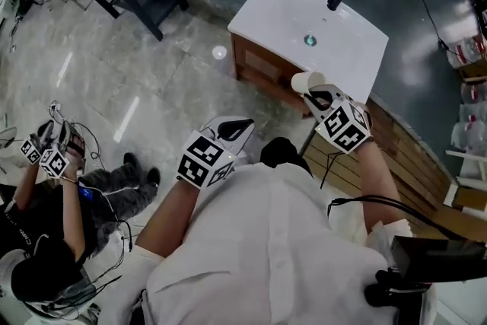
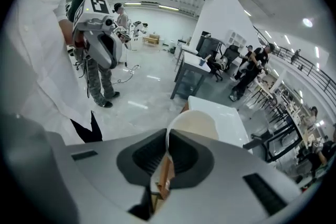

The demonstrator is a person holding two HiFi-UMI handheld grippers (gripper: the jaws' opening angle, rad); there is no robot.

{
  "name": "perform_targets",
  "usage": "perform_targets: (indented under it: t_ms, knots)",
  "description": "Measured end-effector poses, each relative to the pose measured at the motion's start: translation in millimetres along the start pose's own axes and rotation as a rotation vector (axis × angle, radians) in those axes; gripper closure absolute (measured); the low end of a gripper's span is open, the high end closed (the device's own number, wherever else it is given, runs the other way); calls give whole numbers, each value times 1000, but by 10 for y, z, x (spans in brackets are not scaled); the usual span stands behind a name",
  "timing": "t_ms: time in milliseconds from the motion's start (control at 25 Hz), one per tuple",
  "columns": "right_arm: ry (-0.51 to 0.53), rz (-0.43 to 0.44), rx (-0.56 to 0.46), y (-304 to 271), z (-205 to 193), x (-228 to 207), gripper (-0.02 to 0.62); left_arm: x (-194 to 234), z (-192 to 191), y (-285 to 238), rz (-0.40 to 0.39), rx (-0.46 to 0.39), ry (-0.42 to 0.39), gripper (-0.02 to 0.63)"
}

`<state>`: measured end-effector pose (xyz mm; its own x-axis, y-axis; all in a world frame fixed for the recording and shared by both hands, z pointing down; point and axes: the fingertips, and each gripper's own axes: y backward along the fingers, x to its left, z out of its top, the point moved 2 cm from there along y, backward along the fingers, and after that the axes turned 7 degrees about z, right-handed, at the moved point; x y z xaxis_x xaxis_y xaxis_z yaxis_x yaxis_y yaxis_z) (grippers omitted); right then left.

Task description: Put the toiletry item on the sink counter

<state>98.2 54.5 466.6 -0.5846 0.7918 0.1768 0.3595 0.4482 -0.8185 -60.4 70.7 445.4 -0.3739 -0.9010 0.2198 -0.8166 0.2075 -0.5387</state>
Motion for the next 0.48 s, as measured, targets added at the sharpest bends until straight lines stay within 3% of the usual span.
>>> perform_targets:
  t_ms: [480]
  knots:
    - [192,59,48,-715,357,-1921,581,1026,620,-488,140,-28,105,600]
